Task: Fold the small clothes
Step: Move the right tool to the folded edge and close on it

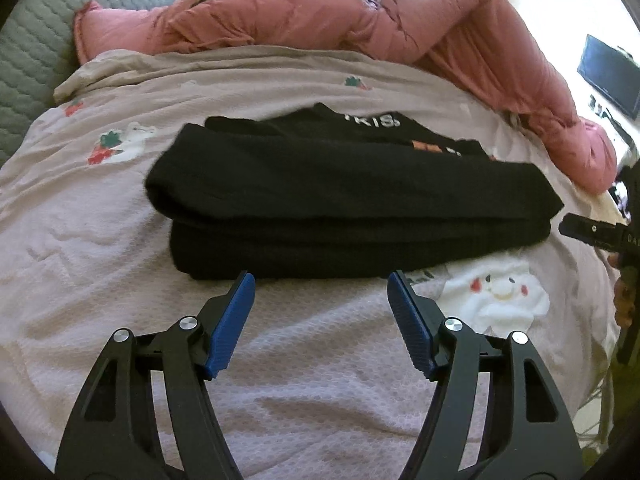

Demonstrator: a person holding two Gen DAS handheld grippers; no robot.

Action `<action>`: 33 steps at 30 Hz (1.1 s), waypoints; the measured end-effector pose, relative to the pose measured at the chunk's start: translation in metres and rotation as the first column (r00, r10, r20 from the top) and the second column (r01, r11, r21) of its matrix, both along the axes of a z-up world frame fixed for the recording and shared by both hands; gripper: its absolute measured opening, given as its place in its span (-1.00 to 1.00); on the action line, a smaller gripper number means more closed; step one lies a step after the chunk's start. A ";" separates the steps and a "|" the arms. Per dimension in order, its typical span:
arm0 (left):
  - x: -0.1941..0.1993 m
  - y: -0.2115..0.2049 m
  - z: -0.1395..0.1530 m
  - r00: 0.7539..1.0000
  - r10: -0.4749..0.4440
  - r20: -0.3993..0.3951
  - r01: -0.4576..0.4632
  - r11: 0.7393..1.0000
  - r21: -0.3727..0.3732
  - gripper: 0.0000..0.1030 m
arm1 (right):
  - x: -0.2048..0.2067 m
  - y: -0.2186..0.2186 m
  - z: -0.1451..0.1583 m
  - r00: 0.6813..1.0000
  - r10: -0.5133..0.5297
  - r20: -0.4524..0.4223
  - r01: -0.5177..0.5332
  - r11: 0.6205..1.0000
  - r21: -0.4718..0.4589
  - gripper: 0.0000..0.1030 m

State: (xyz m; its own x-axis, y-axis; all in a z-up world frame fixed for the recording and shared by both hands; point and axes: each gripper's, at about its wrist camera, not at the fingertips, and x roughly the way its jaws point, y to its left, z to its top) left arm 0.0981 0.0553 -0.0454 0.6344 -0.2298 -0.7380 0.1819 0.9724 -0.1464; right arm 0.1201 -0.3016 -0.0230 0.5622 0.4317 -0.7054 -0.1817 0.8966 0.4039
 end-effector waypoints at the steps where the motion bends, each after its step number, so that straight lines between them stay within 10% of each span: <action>1: 0.001 -0.001 -0.002 1.000 -0.005 -0.007 0.005 1.000 0.000 0.18 | 0.001 0.001 -0.002 1.000 0.002 -0.005 -0.002 1.000 -0.002 0.25; 20: 0.038 -0.009 0.000 0.998 -0.067 -0.014 0.067 0.997 0.040 0.35 | 0.050 0.008 -0.015 1.000 0.003 0.003 -0.003 1.000 0.025 0.21; 26: 0.057 -0.012 0.006 0.998 -0.066 -0.023 0.065 0.998 -0.016 0.35 | 0.075 0.004 -0.009 1.000 0.007 0.002 -0.007 0.999 0.038 -0.85; 33: 0.088 -0.002 0.021 0.999 -0.001 -0.052 -0.009 0.980 -0.196 0.35 | 0.109 -0.006 0.010 1.000 -0.023 0.016 0.021 0.992 0.123 -0.87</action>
State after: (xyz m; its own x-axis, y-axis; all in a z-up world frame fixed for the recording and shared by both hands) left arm 0.1859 0.0532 -0.0245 0.5983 -0.3709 -0.7103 0.1652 0.9245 -0.3436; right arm 0.2293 -0.3074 -0.0131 0.5845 0.5020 -0.6375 -0.1704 0.8441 0.5085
